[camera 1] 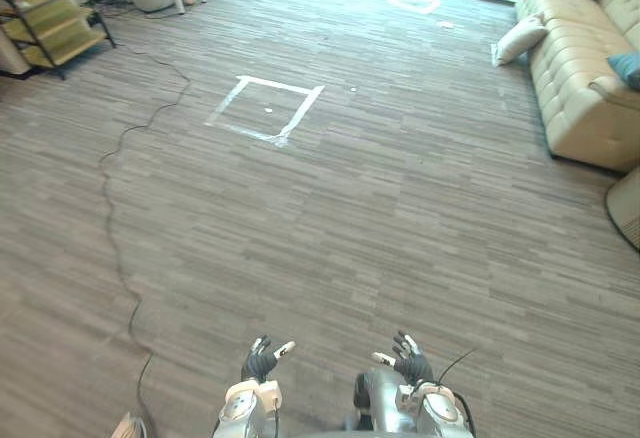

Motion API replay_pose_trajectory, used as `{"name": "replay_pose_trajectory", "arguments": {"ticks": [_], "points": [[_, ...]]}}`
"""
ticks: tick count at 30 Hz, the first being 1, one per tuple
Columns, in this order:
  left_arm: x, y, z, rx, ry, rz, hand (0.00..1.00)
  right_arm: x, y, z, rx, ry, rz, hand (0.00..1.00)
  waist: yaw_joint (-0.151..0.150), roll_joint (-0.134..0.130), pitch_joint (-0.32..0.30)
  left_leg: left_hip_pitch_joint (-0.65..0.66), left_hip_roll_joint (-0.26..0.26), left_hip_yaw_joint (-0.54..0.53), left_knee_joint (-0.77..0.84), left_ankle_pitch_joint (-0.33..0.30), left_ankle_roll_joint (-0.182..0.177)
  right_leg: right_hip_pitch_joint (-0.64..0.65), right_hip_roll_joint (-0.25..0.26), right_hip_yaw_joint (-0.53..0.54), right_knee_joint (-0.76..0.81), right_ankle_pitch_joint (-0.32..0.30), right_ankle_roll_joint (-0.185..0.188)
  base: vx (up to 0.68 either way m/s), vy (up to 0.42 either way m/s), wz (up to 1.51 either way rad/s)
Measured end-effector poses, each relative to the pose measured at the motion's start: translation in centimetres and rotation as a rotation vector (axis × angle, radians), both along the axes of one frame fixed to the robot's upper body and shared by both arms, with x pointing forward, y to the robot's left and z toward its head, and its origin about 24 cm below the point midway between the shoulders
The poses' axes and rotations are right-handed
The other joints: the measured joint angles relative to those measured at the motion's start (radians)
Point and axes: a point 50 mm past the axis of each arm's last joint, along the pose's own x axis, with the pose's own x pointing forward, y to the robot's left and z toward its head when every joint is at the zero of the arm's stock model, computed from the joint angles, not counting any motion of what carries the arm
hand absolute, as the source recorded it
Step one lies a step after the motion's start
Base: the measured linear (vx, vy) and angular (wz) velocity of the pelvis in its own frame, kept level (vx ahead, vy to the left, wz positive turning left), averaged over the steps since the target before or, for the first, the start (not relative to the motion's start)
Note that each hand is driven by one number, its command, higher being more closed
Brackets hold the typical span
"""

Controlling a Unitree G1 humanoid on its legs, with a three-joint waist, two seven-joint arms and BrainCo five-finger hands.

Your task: Pick up cushions and gather them together orderly.

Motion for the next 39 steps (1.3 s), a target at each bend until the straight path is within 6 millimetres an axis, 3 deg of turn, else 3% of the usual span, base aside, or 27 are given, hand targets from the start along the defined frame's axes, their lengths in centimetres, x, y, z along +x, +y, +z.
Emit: {"name": "replay_pose_trajectory", "arguments": {"ticks": [2,3,4,5,6,7,9,12,14,16,17,19,20,21,22,23,24,25,28,29,32,34,35,36,37,38,39], "points": [[-0.6,-0.4,-0.4,-0.004,0.032,-0.009,0.00,0.3,-0.2,0.0,-0.002,0.008,0.003,0.00,-0.009,0.022,-0.012,0.056,0.044,-0.040,0.005,0.004,-0.007,0.017,0.049,0.017,-0.057,0.223,-0.130,1.04,-0.201,0.17],[-0.5,-0.3,-0.4,0.001,0.033,-0.018,0.00,0.9,-0.6,0.3,-0.006,-0.011,-0.007,0.00,0.002,0.062,-0.009,0.062,0.081,-0.056,0.040,0.043,-0.069,-0.003,0.060,0.007,0.060,0.162,-0.170,1.02,-0.247,0.03],[-0.2,-0.5,-0.4,0.000,0.029,-0.022,0.00,1.0,-1.0,0.5,-0.011,-0.026,-0.024,0.00,-0.004,0.072,-0.002,0.056,0.092,-0.089,0.115,0.115,-0.097,-0.007,0.042,0.000,0.173,0.077,-0.178,0.83,-0.222,0.08],[0.4,-0.6,-0.1,0.002,0.011,-0.034,0.00,1.1,-1.4,0.6,-0.017,-0.031,-0.029,0.00,-0.013,0.068,0.009,0.044,0.087,-0.114,0.215,0.213,-0.065,-0.004,0.009,-0.007,0.291,0.027,-0.197,0.76,-0.267,0.20],[-0.1,-0.3,-0.3,0.009,0.024,-0.025,0.00,0.9,-1.5,0.7,-0.023,-0.037,-0.019,0.00,-0.015,0.086,0.009,-0.003,0.101,-0.123,0.398,0.348,-0.070,0.047,0.034,-0.015,0.288,-0.013,-0.143,0.56,-0.238,0.13],[-0.7,0.3,-0.4,0.014,0.030,0.005,0.00,0.3,-1.3,0.4,-0.025,-0.017,-0.003,0.00,-0.015,0.104,-0.008,-0.121,0.169,-0.126,0.674,0.421,-0.087,0.165,0.086,-0.018,0.171,-0.099,-0.170,0.71,-0.282,-0.15],[-0.2,1.1,0.0,0.017,0.001,0.035,0.00,0.1,-0.6,0.0,-0.003,0.016,0.002,0.00,0.023,0.140,0.005,-0.321,0.261,-0.110,1.032,0.312,-0.079,0.321,0.170,0.022,0.086,-0.135,-0.190,0.76,-0.170,-0.54],[0.0,2.5,0.7,0.056,-0.053,0.050,0.00,-0.4,1.0,-0.7,0.034,0.062,0.025,0.00,0.060,0.072,0.028,-0.558,0.206,-0.082,0.995,0.183,-0.065,0.543,0.183,0.107,-0.080,-0.163,-0.183,0.76,-0.119,-0.62],[0.2,2.6,1.1,0.059,-0.084,0.061,0.00,-0.4,1.3,-0.9,0.037,0.075,0.037,0.00,0.088,0.069,0.026,-0.661,0.169,-0.029,0.748,0.129,-0.064,0.655,0.180,0.190,-0.167,-0.175,-0.157,0.66,0.005,-1.07],[0.2,2.4,1.4,0.048,-0.105,0.085,0.00,-0.2,1.1,-0.7,0.020,0.067,0.050,0.00,0.096,0.071,0.025,-0.720,0.116,-0.012,0.489,0.160,-0.073,0.747,0.157,0.264,-0.211,-0.206,-0.129,0.82,0.163,-1.21],[-0.1,2.7,1.3,0.046,-0.102,0.111,0.00,-0.4,1.0,-0.8,0.014,0.071,0.048,0.00,0.100,0.078,0.009,-0.731,0.083,-0.016,0.260,0.229,-0.087,0.797,0.152,0.327,-0.241,-0.224,-0.111,0.75,0.193,-1.17],[-0.4,2.8,1.1,0.045,-0.088,0.116,0.00,-0.8,1.2,-1.2,0.017,0.095,0.052,0.00,0.112,0.078,-0.006,-0.722,0.074,-0.029,0.222,0.377,-0.013,0.836,0.142,0.392,-0.243,-0.235,-0.091,0.71,0.277,-0.98],[-0.5,3.7,1.1,0.066,-0.087,0.124,0.00,-1.1,1.7,-1.4,0.031,0.112,0.053,0.00,0.117,0.043,-0.027,-0.709,0.052,-0.014,0.230,0.394,0.025,0.837,0.105,0.414,-0.217,-0.238,-0.083,1.01,0.399,-0.84],[-0.3,4.2,1.2,0.081,-0.089,0.121,0.00,-1.2,2.3,-1.4,0.050,0.111,0.051,0.00,0.107,-0.004,-0.049,-0.696,0.035,0.031,0.267,0.336,0.054,0.791,0.060,0.429,-0.102,-0.224,-0.052,0.85,0.320,-0.60],[-0.3,4.3,1.2,0.082,-0.089,0.120,0.00,-1.3,2.3,-1.4,0.051,0.111,0.052,0.00,0.109,-0.016,-0.048,-0.679,0.030,0.043,0.291,0.303,0.056,0.767,0.049,0.440,-0.021,-0.208,-0.025,0.65,0.244,-0.49],[-0.3,4.3,1.2,0.083,-0.090,0.119,0.00,-1.4,2.3,-1.5,0.051,0.114,0.052,0.00,0.111,-0.025,-0.046,-0.645,0.019,0.053,0.308,0.260,0.060,0.724,0.041,0.449,0.111,-0.174,0.031,0.75,0.329,-0.33],[-0.2,4.0,1.1,0.076,-0.083,0.110,0.00,-1.7,2.1,-1.6,0.049,0.120,0.044,0.00,0.097,-0.032,-0.045,-0.566,-0.007,0.053,0.309,0.191,0.061,0.612,0.021,0.444,0.423,-0.085,0.191,0.72,0.310,-0.18],[-0.2,3.6,0.9,0.067,-0.065,0.095,0.00,-1.8,2.0,-1.6,0.049,0.119,0.039,0.00,0.093,-0.027,-0.041,-0.507,-0.021,0.050,0.298,0.159,0.059,0.553,0.008,0.418,0.560,-0.086,0.198,0.83,0.327,-0.12],[-0.2,1.1,0.5,0.023,-0.040,0.057,0.00,-2.0,1.6,-1.1,0.033,0.082,0.048,0.00,0.085,0.030,-0.031,-0.295,-0.024,0.054,0.199,0.070,0.057,0.346,-0.040,0.236,0.713,-0.166,0.071,0.63,0.179,-0.15],[-0.3,0.8,0.4,0.021,-0.030,0.036,0.00,-1.9,1.7,-1.0,0.033,0.070,0.055,0.00,0.077,0.035,-0.035,-0.255,-0.023,0.052,0.173,0.052,0.055,0.283,-0.042,0.196,0.691,-0.183,0.062,0.54,0.107,0.07],[-0.9,0.5,-0.1,0.018,0.004,0.022,0.00,-1.3,1.3,-0.6,0.029,0.038,0.041,0.00,0.048,0.030,-0.033,-0.108,-0.006,0.029,0.079,0.032,0.037,0.134,-0.005,0.100,0.387,-0.186,0.028,0.62,0.033,0.30],[-1.3,0.4,-0.4,0.022,0.028,-0.002,0.00,-0.9,0.7,-0.5,0.018,0.026,0.025,0.00,0.026,0.029,-0.035,-0.034,0.006,-0.003,0.016,0.032,0.036,0.095,0.038,0.090,0.041,-0.054,0.011,0.91,-0.108,0.71],[-1.5,0.2,-0.5,0.016,0.039,0.000,0.00,-1.0,0.2,-0.5,0.004,0.031,0.026,0.00,0.022,0.039,-0.041,0.023,0.031,-0.045,0.011,0.022,-0.006,0.106,0.083,0.117,-0.054,0.179,-0.094,1.13,-0.177,0.51],[-1.6,0.3,-0.6,0.016,0.045,0.003,0.00,-0.3,0.0,-0.3,0.000,0.023,0.030,0.00,0.037,0.076,-0.050,0.040,0.078,-0.061,0.032,0.044,-0.052,0.104,0.100,0.100,0.022,0.141,-0.126,1.13,-0.204,0.38],[-1.2,0.3,-0.5,0.014,0.038,0.019,0.00,-0.3,-0.1,-0.2,0.002,0.020,0.017,0.00,0.037,0.079,-0.043,0.034,0.082,-0.086,0.086,0.103,-0.094,0.101,0.081,0.090,0.104,0.074,-0.124,0.79,-0.167,0.17],[-0.4,0.2,-0.2,0.012,0.013,0.013,0.00,-0.2,-0.6,-0.1,-0.010,0.015,0.014,0.00,0.022,0.064,-0.023,0.022,0.065,-0.111,0.178,0.186,-0.060,0.090,0.045,0.059,0.238,0.022,-0.159,0.82,-0.291,0.24],[-0.7,0.6,-0.3,0.014,0.025,0.032,0.00,0.1,-0.3,0.1,-0.005,-0.005,0.027,0.00,0.021,0.079,-0.029,-0.033,0.076,-0.123,0.365,0.263,-0.067,0.126,0.072,0.058,0.200,-0.016,-0.100,0.59,-0.305,0.13]]}}
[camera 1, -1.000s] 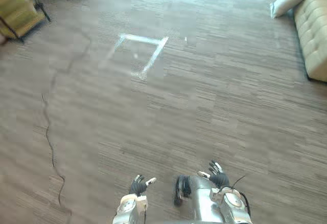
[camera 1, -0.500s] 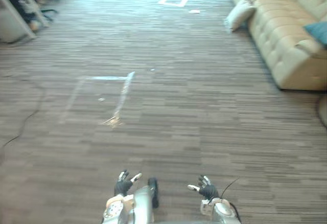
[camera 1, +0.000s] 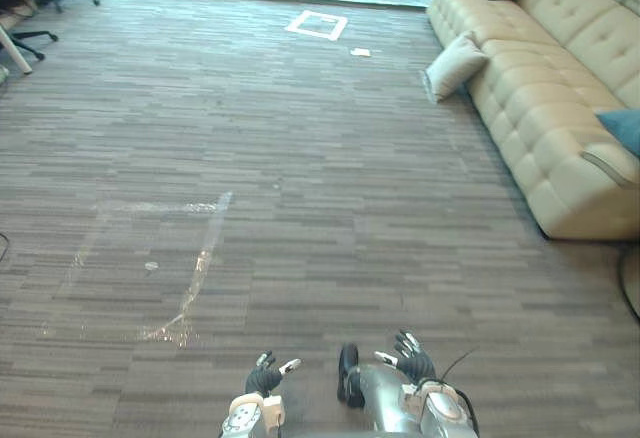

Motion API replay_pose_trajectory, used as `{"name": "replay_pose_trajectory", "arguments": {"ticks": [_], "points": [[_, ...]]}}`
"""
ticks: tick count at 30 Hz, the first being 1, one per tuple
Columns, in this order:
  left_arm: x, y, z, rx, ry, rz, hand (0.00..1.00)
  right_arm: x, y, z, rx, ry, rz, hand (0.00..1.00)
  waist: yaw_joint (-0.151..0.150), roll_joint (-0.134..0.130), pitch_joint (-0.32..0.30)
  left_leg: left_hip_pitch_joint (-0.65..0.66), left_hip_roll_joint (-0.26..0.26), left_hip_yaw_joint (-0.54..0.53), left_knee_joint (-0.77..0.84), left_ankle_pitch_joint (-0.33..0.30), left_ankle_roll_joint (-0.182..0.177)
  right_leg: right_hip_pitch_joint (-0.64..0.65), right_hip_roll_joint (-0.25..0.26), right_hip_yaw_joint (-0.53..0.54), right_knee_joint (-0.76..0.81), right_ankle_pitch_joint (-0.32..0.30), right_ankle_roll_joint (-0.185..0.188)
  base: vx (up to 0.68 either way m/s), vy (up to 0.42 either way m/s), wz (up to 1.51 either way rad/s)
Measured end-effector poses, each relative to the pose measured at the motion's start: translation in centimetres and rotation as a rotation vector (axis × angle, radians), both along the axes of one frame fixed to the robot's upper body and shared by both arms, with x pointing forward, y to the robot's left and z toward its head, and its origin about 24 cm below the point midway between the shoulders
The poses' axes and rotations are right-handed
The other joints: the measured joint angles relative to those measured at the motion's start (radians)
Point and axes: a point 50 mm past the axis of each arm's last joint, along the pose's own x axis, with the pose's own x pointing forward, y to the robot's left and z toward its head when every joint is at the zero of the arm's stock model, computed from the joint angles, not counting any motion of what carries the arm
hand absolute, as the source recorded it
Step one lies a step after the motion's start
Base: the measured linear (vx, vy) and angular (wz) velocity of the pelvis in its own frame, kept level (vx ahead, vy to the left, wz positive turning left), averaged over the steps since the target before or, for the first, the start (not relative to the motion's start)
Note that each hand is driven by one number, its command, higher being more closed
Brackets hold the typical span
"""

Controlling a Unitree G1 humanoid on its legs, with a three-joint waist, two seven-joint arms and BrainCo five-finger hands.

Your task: Pick up cushions and gather them together orderly.

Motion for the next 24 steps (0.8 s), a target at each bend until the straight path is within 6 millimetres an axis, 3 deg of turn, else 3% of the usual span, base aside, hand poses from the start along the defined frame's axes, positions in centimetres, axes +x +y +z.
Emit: {"name": "replay_pose_trajectory", "arguments": {"ticks": [1,2,3,4,5,7,9,11,13,14,15,16,18,19,21,22,24], "points": [[-0.8,0.5,-0.2,0.004,0.013,0.039,0.00,-0.3,0.5,-0.1,0.006,0.008,0.018,0.00,-0.001,0.001,-0.013,-0.088,0.020,-0.004,0.200,0.141,-0.023,0.074,0.021,-0.013,-0.091,-0.046,-0.060,0.69,-0.304,-0.23],[-0.9,0.8,-0.2,0.008,0.013,0.039,0.00,-0.5,0.3,-0.3,0.001,0.021,0.023,0.00,0.010,0.041,-0.007,-0.190,0.092,-0.010,0.444,0.146,-0.024,0.141,0.074,-0.004,-0.124,-0.069,-0.069,0.61,-0.142,-0.49],[-0.7,1.3,0.0,0.013,0.002,0.080,0.00,-0.7,0.7,-0.5,0.013,0.037,0.018,0.00,0.025,0.061,0.009,-0.293,0.140,0.004,0.641,0.070,-0.006,0.220,0.112,0.014,-0.158,-0.101,-0.093,0.66,-0.074,-0.71],[-0.7,1.9,0.1,0.024,-0.007,0.098,0.00,-0.7,1.2,-0.8,0.030,0.058,0.018,0.00,0.033,0.047,0.020,-0.361,0.142,0.011,0.715,0.016,0.002,0.287,0.117,0.040,-0.182,-0.124,-0.094,0.67,-0.073,-0.53],[-0.9,2.4,0.3,0.037,-0.021,0.108,0.00,-0.9,1.7,-0.9,0.051,0.070,0.013,0.00,0.041,0.016,0.030,-0.445,0.129,0.021,0.723,-0.030,0.005,0.369,0.117,0.058,-0.238,-0.135,-0.090,0.63,-0.097,-0.44],[-0.7,2.9,0.9,0.053,-0.066,0.118,0.00,-1.5,2.0,-1.3,0.073,0.093,-0.004,0.00,0.066,-0.004,0.017,-0.569,0.107,0.085,0.549,-0.106,0.013,0.494,0.112,0.115,-0.338,-0.146,-0.069,0.62,-0.069,-0.58],[-0.7,2.9,1.1,0.052,-0.083,0.129,0.00,-1.4,1.7,-1.4,0.066,0.100,-0.003,0.00,0.081,-0.006,0.020,-0.641,0.047,0.119,0.227,-0.115,0.012,0.582,0.092,0.167,-0.397,-0.168,-0.047,0.74,0.051,-0.76],[-0.5,3.0,1.3,0.054,-0.101,0.138,0.00,-1.4,1.4,-1.5,0.052,0.106,-0.004,0.00,0.093,-0.004,0.016,-0.672,-0.014,0.125,-0.079,-0.031,-0.003,0.653,0.075,0.230,-0.446,-0.190,-0.016,0.72,0.145,-0.90],[-0.9,3.2,1.1,0.054,-0.092,0.148,0.00,-1.6,1.4,-1.8,0.047,0.129,0.004,0.00,0.100,-0.004,0.006,-0.679,-0.033,0.109,-0.161,0.145,0.066,0.700,0.073,0.300,-0.447,-0.206,0.011,0.70,0.225,-0.84],[-0.5,4.1,1.3,0.083,-0.094,0.129,0.00,-2.1,2.0,-2.1,0.063,0.152,0.003,0.00,0.095,-0.054,-0.018,-0.663,-0.073,0.132,-0.155,0.130,0.126,0.701,0.013,0.324,-0.410,-0.201,0.020,0.85,0.290,-0.42],[-0.1,4.0,1.4,0.082,-0.102,0.116,0.00,-2.1,2.2,-2.1,0.074,0.152,-0.008,0.00,0.091,-0.077,-0.022,-0.656,-0.087,0.141,-0.118,0.079,0.162,0.670,-0.008,0.344,-0.317,-0.180,0.063,0.87,0.302,-0.19],[-0.1,4.0,1.4,0.081,-0.104,0.115,0.00,-2.3,2.2,-2.2,0.076,0.155,-0.019,0.00,0.091,-0.085,-0.024,-0.639,-0.093,0.147,-0.093,0.038,0.167,0.645,-0.011,0.356,-0.229,-0.161,0.096,0.97,0.346,-0.14],[-0.1,4.0,1.3,0.090,-0.097,0.095,0.00,-3.0,1.9,-2.4,0.075,0.171,-0.034,0.00,0.077,-0.103,-0.025,-0.533,-0.130,0.139,-0.071,-0.074,0.159,0.512,-0.027,0.370,0.184,-0.020,0.295,0.81,0.294,0.03],[-0.1,3.5,1.1,0.083,-0.082,0.072,0.00,-3.1,1.5,-2.4,0.063,0.165,-0.035,0.00,0.070,-0.097,-0.020,-0.463,-0.147,0.127,-0.076,-0.120,0.154,0.428,-0.038,0.350,0.395,-0.012,0.311,0.66,0.189,0.18],[-0.1,1.8,0.8,0.054,-0.060,0.041,0.00,-2.9,0.6,-1.7,0.040,0.113,-0.042,0.00,0.062,-0.069,-0.015,-0.327,-0.154,0.113,-0.115,-0.182,0.155,0.286,-0.055,0.277,0.577,-0.072,0.227,0.63,0.152,0.15],[-0.1,1.1,0.7,0.041,-0.056,0.023,0.00,-2.8,0.5,-1.4,0.035,0.090,-0.046,0.00,0.058,-0.053,-0.015,-0.272,-0.154,0.101,-0.154,-0.201,0.154,0.209,-0.057,0.238,0.585,-0.099,0.201,0.57,0.097,0.19],[-0.2,0.3,0.6,0.028,-0.047,-0.003,0.00,-2.4,0.3,-0.8,0.030,0.046,-0.054,0.00,0.046,-0.055,-0.015,-0.164,-0.152,0.069,-0.223,-0.241,0.159,0.060,-0.047,0.173,0.502,-0.146,0.166,0.63,0.061,0.33]]}}
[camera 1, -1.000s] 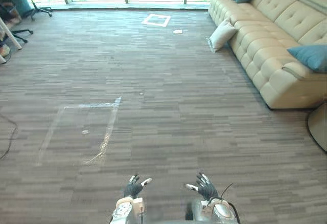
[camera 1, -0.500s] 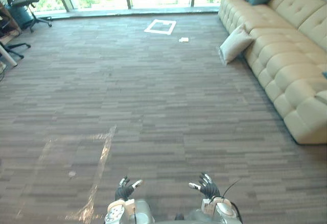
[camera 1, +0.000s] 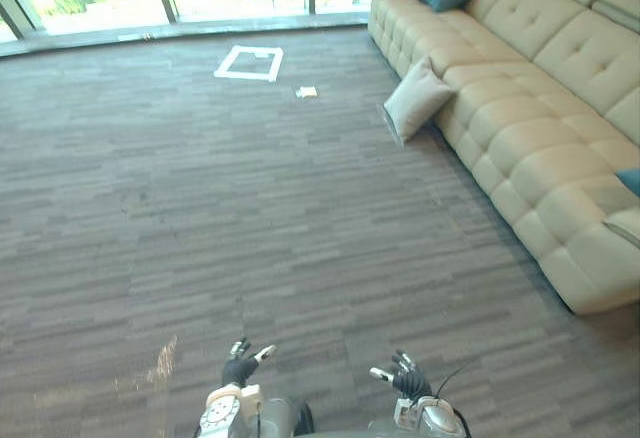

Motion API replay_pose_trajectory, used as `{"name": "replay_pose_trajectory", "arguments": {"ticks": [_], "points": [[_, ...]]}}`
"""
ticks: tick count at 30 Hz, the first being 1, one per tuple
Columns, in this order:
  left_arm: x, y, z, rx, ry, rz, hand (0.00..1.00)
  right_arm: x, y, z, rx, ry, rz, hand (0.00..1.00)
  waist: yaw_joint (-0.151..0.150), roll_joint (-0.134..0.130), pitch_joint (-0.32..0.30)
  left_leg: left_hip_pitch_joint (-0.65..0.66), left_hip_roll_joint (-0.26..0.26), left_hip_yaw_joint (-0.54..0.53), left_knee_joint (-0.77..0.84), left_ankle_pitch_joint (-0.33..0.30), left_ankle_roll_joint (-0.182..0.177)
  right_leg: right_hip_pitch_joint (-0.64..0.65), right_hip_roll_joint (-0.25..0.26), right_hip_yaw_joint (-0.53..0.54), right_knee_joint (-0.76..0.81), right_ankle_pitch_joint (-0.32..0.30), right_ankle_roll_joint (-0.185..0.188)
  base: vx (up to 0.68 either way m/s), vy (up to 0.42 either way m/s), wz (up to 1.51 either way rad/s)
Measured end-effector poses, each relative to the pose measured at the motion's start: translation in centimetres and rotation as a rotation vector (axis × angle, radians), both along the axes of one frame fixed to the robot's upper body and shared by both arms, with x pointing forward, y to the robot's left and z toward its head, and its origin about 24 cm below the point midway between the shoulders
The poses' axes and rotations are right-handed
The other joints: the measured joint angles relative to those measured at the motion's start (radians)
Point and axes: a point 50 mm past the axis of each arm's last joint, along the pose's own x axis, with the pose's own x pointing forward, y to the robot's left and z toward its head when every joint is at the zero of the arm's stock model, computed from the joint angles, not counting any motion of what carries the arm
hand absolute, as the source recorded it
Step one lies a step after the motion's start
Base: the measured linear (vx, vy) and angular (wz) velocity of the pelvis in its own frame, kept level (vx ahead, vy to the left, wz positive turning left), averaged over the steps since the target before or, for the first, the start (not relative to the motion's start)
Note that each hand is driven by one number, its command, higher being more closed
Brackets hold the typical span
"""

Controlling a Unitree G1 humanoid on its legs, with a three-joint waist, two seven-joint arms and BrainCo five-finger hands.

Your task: Pick up cushions and gather them together orderly.

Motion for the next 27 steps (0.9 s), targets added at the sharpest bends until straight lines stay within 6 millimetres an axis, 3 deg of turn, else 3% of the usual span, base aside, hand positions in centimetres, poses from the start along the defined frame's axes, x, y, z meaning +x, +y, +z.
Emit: {"name": "replay_pose_trajectory", "arguments": {"ticks": [1,3,4,5,6,7,8,9,10,11,12,13,14,16,18,19,20,22,23,24,25,26,27], "points": [[-0.1,-0.2,-0.1,-0.003,0.004,-0.008,0.00,0.0,-0.2,0.1,-0.001,-0.007,-0.009,0.00,-0.011,-0.002,0.001,0.033,0.005,-0.015,-0.016,-0.015,-0.009,-0.051,0.008,-0.016,-0.072,-0.005,-0.004,0.63,0.006,0.49],[-0.5,-0.6,-0.5,-0.008,0.033,-0.021,0.00,0.3,-0.9,0.2,-0.018,-0.015,-0.024,0.00,-0.034,0.002,0.001,0.132,0.027,-0.046,-0.083,-0.033,-0.010,-0.112,0.034,-0.071,-0.420,0.043,-0.040,0.71,-0.033,0.59],[-0.5,-0.7,-0.6,-0.008,0.040,-0.024,0.00,0.2,-1.2,0.1,-0.021,-0.009,-0.034,0.00,-0.037,-0.002,0.003,0.171,0.029,-0.065,-0.110,-0.033,-0.010,-0.125,0.044,-0.092,-0.577,0.101,-0.060,0.80,-0.090,0.59],[-0.6,-0.7,-0.7,-0.008,0.049,-0.024,0.00,0.1,-1.6,0.0,-0.029,-0.001,-0.044,0.00,-0.039,-0.001,0.004,0.211,0.035,-0.089,-0.116,-0.037,-0.018,-0.132,0.063,-0.091,-0.699,0.219,-0.101,0.85,-0.123,0.48],[-0.7,-0.8,-0.7,-0.010,0.052,-0.024,0.00,-0.1,-1.7,0.0,-0.032,0.004,-0.044,0.00,-0.043,0.006,0.000,0.227,0.045,-0.098,-0.111,-0.040,-0.023,-0.123,0.075,-0.086,-0.711,0.291,-0.136,1.03,-0.148,0.37],[-0.5,-0.7,-0.7,-0.006,0.053,-0.031,0.00,0.3,-2.7,0.1,-0.058,0.003,-0.045,0.00,-0.037,0.054,-0.012,0.247,0.100,-0.120,-0.096,-0.011,-0.072,-0.115,0.094,-0.107,-0.644,0.291,-0.198,0.86,-0.118,0.36],[-0.1,-0.6,-0.6,-0.003,0.043,-0.022,0.00,0.4,-2.8,0.2,-0.057,0.004,-0.055,0.00,-0.035,0.055,-0.008,0.240,0.101,-0.140,-0.064,0.033,-0.112,-0.127,0.078,-0.116,-0.579,0.242,-0.203,0.98,-0.198,0.54],[0.9,-0.8,-0.2,-0.004,0.016,-0.025,0.00,0.3,-3.2,0.2,-0.066,0.005,-0.057,0.00,-0.056,0.049,0.019,0.231,0.087,-0.163,0.037,0.135,-0.108,-0.127,0.039,-0.152,-0.438,0.179,-0.216,0.76,-0.209,0.62],[0.3,-0.4,-0.5,-0.002,0.034,-0.009,0.00,0.2,-3.4,0.2,-0.071,0.007,-0.051,0.00,-0.066,0.065,0.010,0.173,0.096,-0.165,0.224,0.221,-0.148,-0.081,0.052,-0.157,-0.464,0.135,-0.164,0.71,-0.232,0.50],[-0.4,0.1,-0.7,0.000,0.047,0.026,0.00,-0.1,-3.2,0.1,-0.069,0.017,-0.039,0.00,-0.063,0.062,-0.004,0.094,0.112,-0.166,0.407,0.318,-0.179,-0.014,0.065,-0.165,-0.542,0.088,-0.218,0.65,-0.192,0.08],[-0.5,0.6,-0.6,0.002,0.045,0.054,0.00,0.4,-3.6,0.4,-0.087,0.003,-0.027,0.00,-0.052,0.112,0.002,-0.035,0.191,-0.152,0.692,0.363,-0.198,0.062,0.123,-0.161,-0.580,0.056,-0.231,0.68,-0.155,-0.30],[-0.2,1.5,-0.3,0.011,0.024,0.105,0.00,0.7,-3.1,0.3,-0.071,0.002,-0.029,0.00,-0.034,0.123,0.024,-0.125,0.243,-0.129,0.884,0.310,-0.177,0.152,0.157,-0.142,-0.615,0.029,-0.247,0.84,-0.150,-0.49],[-0.3,2.1,-0.2,0.022,0.018,0.124,0.00,0.6,-2.4,0.0,-0.050,0.014,-0.026,0.00,-0.017,0.101,0.037,-0.186,0.258,-0.114,0.960,0.266,-0.161,0.221,0.160,-0.126,-0.644,0.015,-0.250,0.56,-0.088,-0.43],[-0.8,2.8,0.1,0.039,-0.004,0.139,0.00,0.4,-0.7,-0.4,-0.010,0.036,-0.004,0.00,0.006,0.053,0.037,-0.327,0.260,-0.078,0.960,0.198,-0.148,0.361,0.160,-0.094,-0.759,0.003,-0.240,0.64,-0.124,-0.33],[-0.6,3.0,0.6,0.040,-0.038,0.147,0.00,0.3,0.3,-0.5,0.011,0.048,0.014,0.00,0.035,0.041,0.027,-0.468,0.252,-0.006,0.708,0.126,-0.144,0.492,0.153,-0.036,-0.878,-0.006,-0.224,0.69,-0.050,-0.57],[-0.6,3.0,0.7,0.041,-0.044,0.150,0.00,0.4,0.5,-0.5,0.015,0.047,0.020,0.00,0.036,0.041,0.027,-0.489,0.230,0.004,0.592,0.123,-0.145,0.522,0.143,-0.021,-0.899,-0.014,-0.216,0.65,0.062,-0.69],[-0.6,3.0,0.8,0.043,-0.054,0.153,0.00,0.5,0.6,-0.6,0.018,0.051,0.021,0.00,0.041,0.040,0.029,-0.499,0.174,0.002,0.341,0.147,-0.153,0.566,0.121,0.016,-0.919,-0.024,-0.203,0.67,0.130,-0.68],[-1.0,2.8,0.6,0.038,-0.046,0.154,0.00,0.2,0.5,-0.9,0.014,0.073,0.027,0.00,0.043,0.056,0.020,-0.497,0.132,-0.019,0.059,0.233,-0.165,0.621,0.113,0.087,-0.945,-0.029,-0.195,0.69,0.198,-1.05],[-1.5,2.9,0.3,0.038,-0.027,0.152,0.00,-0.4,0.5,-1.2,0.008,0.099,0.031,0.00,0.053,0.059,0.009,-0.496,0.131,-0.037,0.027,0.359,-0.127,0.650,0.109,0.152,-0.934,-0.043,-0.173,0.72,0.303,-1.28],[-1.6,3.6,0.3,0.056,-0.022,0.148,0.00,-0.7,0.9,-1.4,0.018,0.113,0.032,0.00,0.062,0.044,-0.010,-0.488,0.120,-0.020,0.043,0.402,-0.102,0.651,0.090,0.179,-0.911,-0.048,-0.164,0.88,0.374,-1.12],[-1.5,4.4,0.4,0.080,-0.021,0.141,0.00,-1.1,1.3,-1.5,0.030,0.120,0.027,0.00,0.056,-0.009,-0.029,-0.482,0.102,0.019,0.081,0.353,-0.065,0.613,0.046,0.192,-0.812,-0.052,-0.151,0.60,0.254,-0.57],[-1.4,4.6,0.5,0.085,-0.023,0.140,0.00,-1.2,1.5,-1.5,0.035,0.122,0.026,0.00,0.056,-0.021,-0.032,-0.478,0.095,0.027,0.090,0.332,-0.059,0.597,0.036,0.195,-0.764,-0.050,-0.146,0.73,0.283,-0.44],[-1.4,5.0,0.5,0.096,-0.023,0.138,0.00,-1.7,1.6,-1.7,0.038,0.132,0.021,0.00,0.055,-0.051,-0.032,-0.440,0.072,0.039,0.123,0.273,-0.051,0.505,0.012,0.195,-0.528,0.003,-0.057,0.68,0.288,-0.20]]}}
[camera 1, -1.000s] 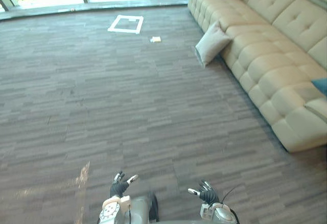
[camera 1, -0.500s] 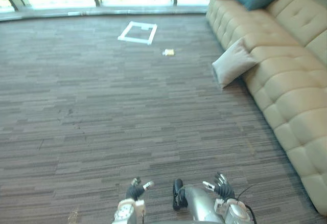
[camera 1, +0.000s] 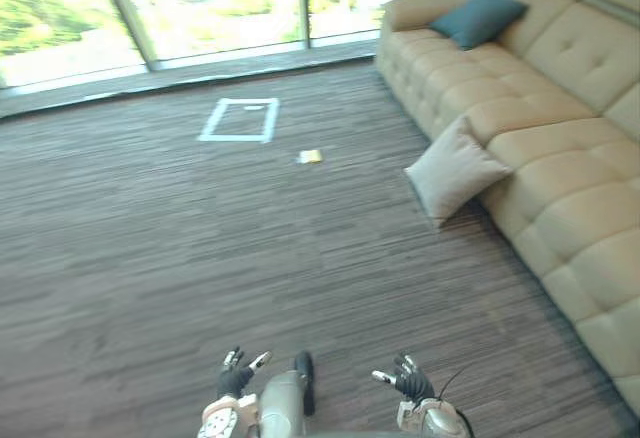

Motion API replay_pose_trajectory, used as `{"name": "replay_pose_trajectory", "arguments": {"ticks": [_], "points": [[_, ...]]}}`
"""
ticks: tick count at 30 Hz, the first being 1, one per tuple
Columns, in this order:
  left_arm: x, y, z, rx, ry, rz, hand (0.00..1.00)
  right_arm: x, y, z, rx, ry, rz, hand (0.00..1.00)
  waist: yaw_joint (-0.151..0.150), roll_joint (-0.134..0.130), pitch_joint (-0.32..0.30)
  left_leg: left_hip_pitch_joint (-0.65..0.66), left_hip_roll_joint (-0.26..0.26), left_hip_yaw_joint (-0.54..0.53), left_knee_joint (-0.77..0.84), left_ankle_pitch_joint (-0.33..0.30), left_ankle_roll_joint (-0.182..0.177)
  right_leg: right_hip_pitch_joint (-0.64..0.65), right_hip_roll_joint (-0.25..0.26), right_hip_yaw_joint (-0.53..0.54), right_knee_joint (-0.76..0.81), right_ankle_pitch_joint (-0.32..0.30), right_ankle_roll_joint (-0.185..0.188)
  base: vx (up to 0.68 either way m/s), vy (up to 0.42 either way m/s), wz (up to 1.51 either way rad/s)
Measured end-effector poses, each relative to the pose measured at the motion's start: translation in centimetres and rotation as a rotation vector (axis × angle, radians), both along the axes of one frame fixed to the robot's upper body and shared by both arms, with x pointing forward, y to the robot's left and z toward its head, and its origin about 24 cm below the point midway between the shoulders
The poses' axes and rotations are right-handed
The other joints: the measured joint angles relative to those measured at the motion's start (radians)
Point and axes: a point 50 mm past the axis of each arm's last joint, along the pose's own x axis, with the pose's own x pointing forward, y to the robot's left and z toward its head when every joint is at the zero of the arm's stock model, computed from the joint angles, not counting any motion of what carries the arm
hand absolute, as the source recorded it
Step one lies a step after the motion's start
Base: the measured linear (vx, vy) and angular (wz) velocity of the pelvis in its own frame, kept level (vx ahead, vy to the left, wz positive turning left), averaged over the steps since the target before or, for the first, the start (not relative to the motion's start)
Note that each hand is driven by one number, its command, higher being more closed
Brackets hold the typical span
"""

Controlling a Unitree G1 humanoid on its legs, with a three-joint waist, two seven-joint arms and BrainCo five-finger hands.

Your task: Pick up cushions and gather them together orderly.

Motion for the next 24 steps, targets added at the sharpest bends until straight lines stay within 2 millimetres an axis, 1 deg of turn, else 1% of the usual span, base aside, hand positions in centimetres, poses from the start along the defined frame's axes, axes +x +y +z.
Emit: {"name": "replay_pose_trajectory", "arguments": {"ticks": [1,2,3,4,5,6,7,8,9,10,11,12,13,14,15,16,17,18,19,20,21,22,23,24], "points": [[0.2,0.1,0.1,0.003,-0.003,-0.002,0.00,0.0,-0.1,0.1,-0.003,-0.008,-0.004,0.00,-0.010,-0.009,0.001,0.034,-0.019,-0.006,0.006,-0.040,0.005,-0.069,-0.011,-0.004,0.178,0.091,0.115,0.92,0.386,0.04],[0.3,0.0,-0.2,-0.003,0.014,-0.007,0.00,0.0,-0.8,0.3,-0.017,-0.020,-0.018,0.00,-0.030,-0.003,0.012,0.101,-0.040,-0.018,0.000,-0.084,0.010,-0.151,-0.027,-0.031,0.389,0.107,0.145,0.73,0.296,0.27],[0.4,-0.5,-0.4,-0.015,0.026,-0.020,0.00,0.2,-1.2,0.4,-0.027,-0.034,-0.027,0.00,-0.031,0.002,0.017,0.181,-0.050,-0.023,-0.020,-0.114,0.014,-0.198,-0.034,-0.061,0.493,0.084,0.122,0.60,0.207,0.22],[0.5,-1.1,-0.4,-0.025,0.029,-0.037,0.00,0.2,-1.6,0.5,-0.038,-0.044,-0.030,0.00,-0.033,0.020,0.021,0.241,-0.050,-0.025,-0.042,-0.136,0.015,-0.236,-0.036,-0.089,0.536,0.061,0.105,0.55,0.164,0.08],[0.6,-2.0,-0.5,-0.041,0.030,-0.067,0.00,0.2,-1.9,0.7,-0.048,-0.060,-0.032,0.00,-0.034,0.031,0.017,0.314,-0.049,-0.033,-0.092,-0.166,0.027,-0.311,-0.035,-0.145,0.541,0.023,0.068,0.50,0.121,0.10],[0.6,-2.7,-0.6,-0.054,0.036,-0.088,0.00,0.4,-1.9,1.0,-0.051,-0.079,-0.034,0.00,-0.041,0.046,0.012,0.366,-0.047,-0.038,-0.128,-0.174,0.028,-0.378,-0.032,-0.187,0.500,-0.006,0.045,0.50,0.097,0.20],[0.7,-3.3,-0.8,-0.068,0.043,-0.099,0.00,0.8,-2.0,1.1,-0.053,-0.094,-0.033,0.00,-0.050,0.047,0.015,0.412,-0.045,-0.043,-0.161,-0.174,0.023,-0.436,-0.026,-0.227,0.421,-0.033,0.014,0.52,0.057,0.22],[0.7,-3.7,-0.9,-0.078,0.052,-0.100,0.00,1.1,-2.0,1.2,-0.054,-0.100,-0.032,0.00,-0.054,0.047,0.018,0.446,-0.043,-0.045,-0.189,-0.179,0.019,-0.480,-0.022,-0.253,0.344,-0.041,0.012,0.56,0.029,0.21],[0.8,-4.0,-1.0,-0.088,0.057,-0.102,0.00,1.3,-2.2,1.3,-0.056,-0.106,-0.040,0.00,-0.065,0.044,0.021,0.496,-0.041,-0.045,-0.226,-0.184,0.011,-0.523,-0.012,-0.280,0.209,-0.031,0.002,0.70,0.006,0.24],[0.6,-4.2,-1.2,-0.095,0.070,-0.104,0.00,1.5,-2.3,1.3,-0.058,-0.113,-0.045,0.00,-0.079,0.046,0.023,0.538,-0.035,-0.049,-0.259,-0.191,0.000,-0.547,0.003,-0.294,0.071,0.007,-0.006,0.61,-0.018,0.29],[0.6,-4.3,-1.3,-0.097,0.077,-0.108,0.00,1.7,-2.3,1.4,-0.057,-0.117,-0.046,0.00,-0.086,0.047,0.024,0.565,-0.030,-0.049,-0.279,-0.200,-0.013,-0.553,0.017,-0.299,-0.033,0.053,-0.013,0.65,-0.060,0.33],[0.5,-4.4,-1.4,-0.096,0.083,-0.113,0.00,2.0,-2.3,1.4,-0.057,-0.120,-0.044,0.00,-0.090,0.042,0.028,0.611,-0.029,-0.050,-0.296,-0.217,-0.035,-0.553,0.031,-0.309,-0.154,0.121,-0.031,0.70,-0.099,0.30],[0.5,-4.3,-1.4,-0.095,0.084,-0.111,0.00,1.9,-2.3,1.4,-0.056,-0.114,-0.043,0.00,-0.090,0.036,0.028,0.646,-0.029,-0.053,-0.295,-0.237,-0.062,-0.548,0.041,-0.304,-0.194,0.201,-0.072,0.72,-0.115,0.29],[0.4,-4.4,-1.4,-0.098,0.088,-0.112,0.00,1.8,-2.3,1.3,-0.056,-0.111,-0.042,0.00,-0.092,0.039,0.026,0.668,-0.022,-0.065,-0.287,-0.243,-0.074,-0.541,0.046,-0.301,-0.173,0.278,-0.120,0.73,-0.140,0.18],[0.4,-4.8,-1.5,-0.110,0.088,-0.104,0.00,2.0,-2.5,1.4,-0.059,-0.112,-0.039,0.00,-0.092,0.068,0.019,0.671,0.013,-0.071,-0.242,-0.242,-0.076,-0.542,0.056,-0.316,-0.119,0.236,-0.139,0.72,-0.173,0.18],[0.5,-5.0,-1.4,-0.116,0.085,-0.100,0.00,2.1,-2.6,1.5,-0.063,-0.119,-0.039,0.00,-0.093,0.074,0.014,0.634,0.039,-0.074,-0.138,-0.235,-0.086,-0.533,0.067,-0.327,-0.096,0.190,-0.140,0.84,-0.243,0.16],[0.8,-5.0,-1.3,-0.116,0.078,-0.103,0.00,2.3,-2.7,1.6,-0.066,-0.125,-0.037,0.00,-0.099,0.087,0.027,0.581,0.060,-0.076,0.015,-0.221,-0.107,-0.502,0.082,-0.334,-0.095,0.160,-0.145,0.68,-0.227,0.08],[0.8,-4.9,-1.3,-0.113,0.075,-0.104,0.00,2.5,-3.0,1.8,-0.073,-0.133,-0.028,0.00,-0.099,0.107,0.040,0.475,0.103,-0.088,0.286,-0.127,-0.137,-0.439,0.111,-0.328,-0.125,0.135,-0.156,0.53,-0.174,-0.07],[0.9,-4.7,-1.2,-0.112,0.070,-0.093,0.00,2.7,-3.0,1.8,-0.077,-0.135,-0.019,0.00,-0.095,0.115,0.047,0.431,0.124,-0.104,0.396,-0.065,-0.143,-0.405,0.123,-0.317,-0.145,0.129,-0.160,0.63,-0.137,-0.50],[0.8,-4.0,-1.2,-0.109,0.062,-0.042,0.00,2.7,-2.8,1.7,-0.070,-0.119,-0.013,0.00,-0.083,0.128,0.064,0.339,0.177,-0.103,0.643,-0.067,-0.149,-0.293,0.162,-0.286,-0.199,0.117,-0.177,0.63,-0.112,-0.67],[0.8,-3.3,-0.9,-0.096,0.046,-0.017,0.00,2.6,-2.2,1.6,-0.057,-0.112,-0.004,0.00,-0.076,0.117,0.072,0.275,0.190,-0.096,0.741,-0.087,-0.133,-0.207,0.175,-0.254,-0.246,0.108,-0.187,0.72,-0.120,-0.74],[0.9,-3.0,-0.7,-0.086,0.033,-0.016,0.00,2.5,-1.8,1.5,-0.046,-0.107,0.000,0.00,-0.074,0.106,0.074,0.231,0.193,-0.092,0.761,-0.103,-0.123,-0.157,0.175,-0.236,-0.277,0.106,-0.190,0.53,-0.093,-0.71],[1.1,-2.9,-0.4,-0.079,0.011,-0.015,0.00,2.3,-1.3,1.4,-0.031,-0.099,-0.004,0.00,-0.068,0.089,0.070,0.164,0.193,-0.084,0.735,-0.129,-0.108,-0.103,0.173,-0.195,-0.324,0.106,-0.190,0.57,-0.080,-0.84],[1.2,-2.9,-0.3,-0.076,-0.001,-0.017,0.00,2.3,-1.2,1.3,-0.027,-0.099,-0.001,0.00,-0.057,0.090,0.065,0.113,0.187,-0.073,0.676,-0.151,-0.107,-0.075,0.172,-0.163,-0.346,0.103,-0.190,0.44,-0.033,-1.06]]}}
